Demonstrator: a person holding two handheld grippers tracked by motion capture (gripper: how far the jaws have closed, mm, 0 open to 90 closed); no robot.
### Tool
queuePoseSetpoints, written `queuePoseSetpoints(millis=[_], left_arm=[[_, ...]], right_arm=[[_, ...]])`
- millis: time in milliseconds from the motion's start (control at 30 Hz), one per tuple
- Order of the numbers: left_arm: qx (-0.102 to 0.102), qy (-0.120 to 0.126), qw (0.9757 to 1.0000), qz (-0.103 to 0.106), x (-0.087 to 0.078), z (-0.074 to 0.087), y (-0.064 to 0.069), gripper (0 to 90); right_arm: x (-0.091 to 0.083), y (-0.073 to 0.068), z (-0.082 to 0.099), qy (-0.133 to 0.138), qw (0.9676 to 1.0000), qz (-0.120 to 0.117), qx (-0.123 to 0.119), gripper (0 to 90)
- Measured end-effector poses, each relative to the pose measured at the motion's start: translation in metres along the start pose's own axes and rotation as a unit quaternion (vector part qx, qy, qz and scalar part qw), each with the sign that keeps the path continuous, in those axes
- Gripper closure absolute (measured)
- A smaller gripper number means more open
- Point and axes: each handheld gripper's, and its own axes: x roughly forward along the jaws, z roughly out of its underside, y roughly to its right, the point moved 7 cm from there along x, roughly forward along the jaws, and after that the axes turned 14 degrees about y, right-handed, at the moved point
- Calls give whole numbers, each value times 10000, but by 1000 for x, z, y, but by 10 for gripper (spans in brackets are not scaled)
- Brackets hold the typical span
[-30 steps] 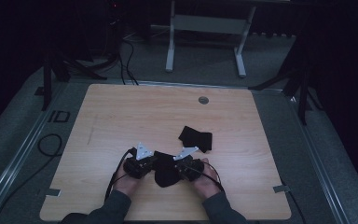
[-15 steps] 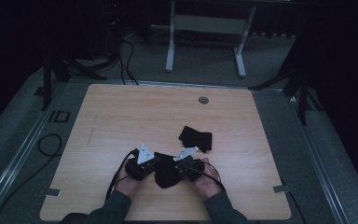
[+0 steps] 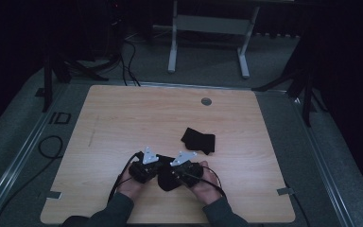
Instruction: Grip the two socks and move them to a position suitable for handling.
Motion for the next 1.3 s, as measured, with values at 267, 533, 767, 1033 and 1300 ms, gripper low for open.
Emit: queuePoseSetpoints(millis=[267, 533, 767, 1033, 1300], left_arm=[[-40, 6, 10000, 26, 0, 0, -1, 886], [-126, 9, 9999, 56, 0, 0, -1, 887], [-112, 7, 9999, 50, 0, 0, -1, 886], [-85, 6, 10000, 38, 0, 0, -1, 886], [-15, 8, 10000, 48, 0, 0, -1, 885]], right_arm=[[0, -30, -1, 52, 9988, -464, -169, 809], [11, -46, 3, 16, 9972, -666, -327, 770], [20, -45, 13, -148, 9976, -638, -221, 715], [20, -45, 13, -114, 9983, -498, -282, 759], [20, -39, 13, -81, 9993, -271, 230, 870]])
